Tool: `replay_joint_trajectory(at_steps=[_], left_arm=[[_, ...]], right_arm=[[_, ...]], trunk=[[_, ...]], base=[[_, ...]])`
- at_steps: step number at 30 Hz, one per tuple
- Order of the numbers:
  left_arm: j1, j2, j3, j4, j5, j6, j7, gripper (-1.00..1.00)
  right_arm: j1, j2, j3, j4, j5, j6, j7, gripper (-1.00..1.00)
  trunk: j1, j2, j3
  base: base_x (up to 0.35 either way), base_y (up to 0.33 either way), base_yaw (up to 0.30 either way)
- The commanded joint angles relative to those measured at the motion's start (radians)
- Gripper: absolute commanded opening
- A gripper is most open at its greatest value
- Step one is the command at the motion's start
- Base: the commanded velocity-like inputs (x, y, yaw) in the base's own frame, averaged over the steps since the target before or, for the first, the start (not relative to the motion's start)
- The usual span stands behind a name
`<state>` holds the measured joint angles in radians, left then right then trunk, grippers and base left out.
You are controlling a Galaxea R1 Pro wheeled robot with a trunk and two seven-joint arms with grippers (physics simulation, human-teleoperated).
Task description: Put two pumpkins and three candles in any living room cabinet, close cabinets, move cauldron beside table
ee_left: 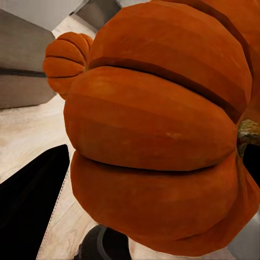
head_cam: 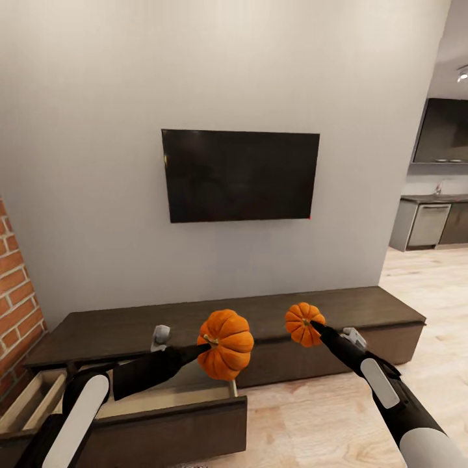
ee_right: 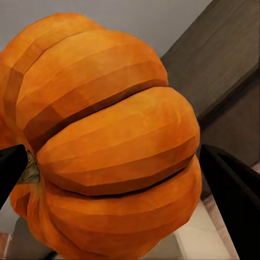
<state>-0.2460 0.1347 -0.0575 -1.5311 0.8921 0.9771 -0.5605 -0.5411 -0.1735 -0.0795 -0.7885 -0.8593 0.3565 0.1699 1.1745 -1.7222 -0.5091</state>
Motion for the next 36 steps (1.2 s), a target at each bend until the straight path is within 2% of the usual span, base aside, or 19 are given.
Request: replay_joint_trajectory(at_steps=[1,26,36], left_arm=[[-0.001,0.000,0.000,0.000,0.004,0.004,-0.002,-1.00],[-0.001,0.002,0.028,0.003,0.003,0.005,-0.003,-1.00],[-0.001,0.002,0.030,0.003,0.002,0.005,-0.003,-1.00]], right_arm=[[0.000,0.000,-0.003,-0.001,-0.007,0.007,0.003,-1.00],[0.000,0.002,-0.003,-0.001,-0.007,0.007,0.005,-1.00],[0.000,0.003,-0.002,0.000,0.001,0.006,0.005,-1.00]], trunk=[[0.000,-0.001,-0.001],[0.000,-0.001,-0.001],[0.000,-0.001,-0.001]], base=[[0.000,0.025,0.278],[0.000,0.266,0.278],[0.119,0.262,0.059]])
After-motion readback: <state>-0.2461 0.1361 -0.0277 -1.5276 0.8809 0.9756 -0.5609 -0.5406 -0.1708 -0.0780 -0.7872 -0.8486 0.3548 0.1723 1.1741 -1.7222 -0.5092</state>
